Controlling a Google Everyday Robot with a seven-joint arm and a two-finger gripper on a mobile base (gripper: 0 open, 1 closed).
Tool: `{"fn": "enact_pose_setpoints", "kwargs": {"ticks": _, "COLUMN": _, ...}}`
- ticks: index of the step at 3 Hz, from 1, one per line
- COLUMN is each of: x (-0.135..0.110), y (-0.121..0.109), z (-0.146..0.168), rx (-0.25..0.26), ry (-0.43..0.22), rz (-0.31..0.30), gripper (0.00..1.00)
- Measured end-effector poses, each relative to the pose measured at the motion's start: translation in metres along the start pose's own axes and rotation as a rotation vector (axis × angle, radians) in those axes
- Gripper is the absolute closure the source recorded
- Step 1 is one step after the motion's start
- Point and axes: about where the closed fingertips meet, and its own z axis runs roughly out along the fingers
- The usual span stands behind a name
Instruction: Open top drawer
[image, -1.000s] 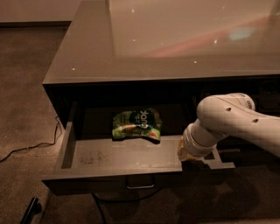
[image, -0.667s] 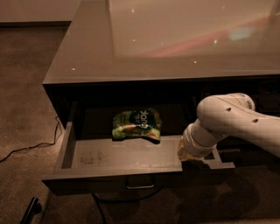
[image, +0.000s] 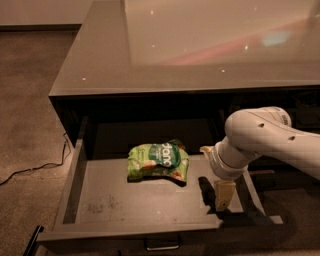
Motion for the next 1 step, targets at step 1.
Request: {"fn": "enact_pose_setpoints", "kwargs": {"ticks": 1, "x": 0.0000, "y": 0.0000, "z": 0.0000, "rx": 0.000, "ry": 0.000, "rz": 0.000, "gripper": 0.00}}
